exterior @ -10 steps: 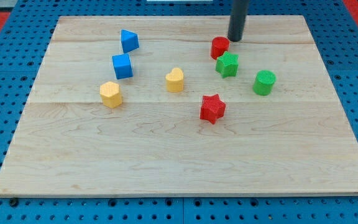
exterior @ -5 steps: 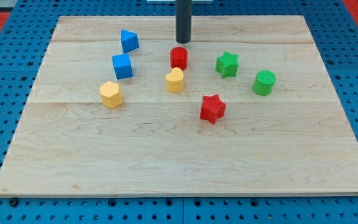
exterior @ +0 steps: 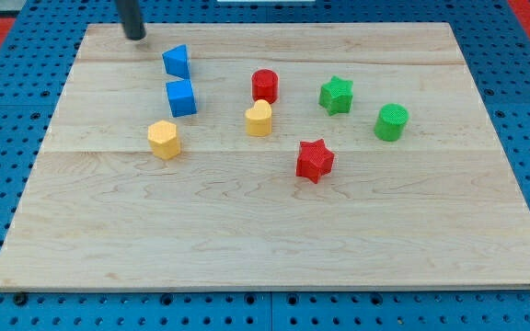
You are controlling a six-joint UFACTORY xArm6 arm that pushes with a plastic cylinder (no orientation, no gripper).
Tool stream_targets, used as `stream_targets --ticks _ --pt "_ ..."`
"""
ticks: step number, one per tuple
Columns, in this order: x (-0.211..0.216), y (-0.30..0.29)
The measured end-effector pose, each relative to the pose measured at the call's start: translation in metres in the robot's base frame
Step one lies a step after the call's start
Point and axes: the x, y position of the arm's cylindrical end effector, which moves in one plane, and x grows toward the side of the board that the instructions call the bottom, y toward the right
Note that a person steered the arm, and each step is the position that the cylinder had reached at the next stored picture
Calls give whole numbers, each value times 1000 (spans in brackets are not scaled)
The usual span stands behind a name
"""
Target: Keep red circle and yellow hexagon in a diagonal line
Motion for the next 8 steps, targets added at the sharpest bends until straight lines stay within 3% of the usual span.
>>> stream_targets --ticks 1,2,3,4,6,8 --pt "15 88" --pt "66 85" --pt "90 51" --pt "92 -34" --pt "42 -19" --pt "95 -105"
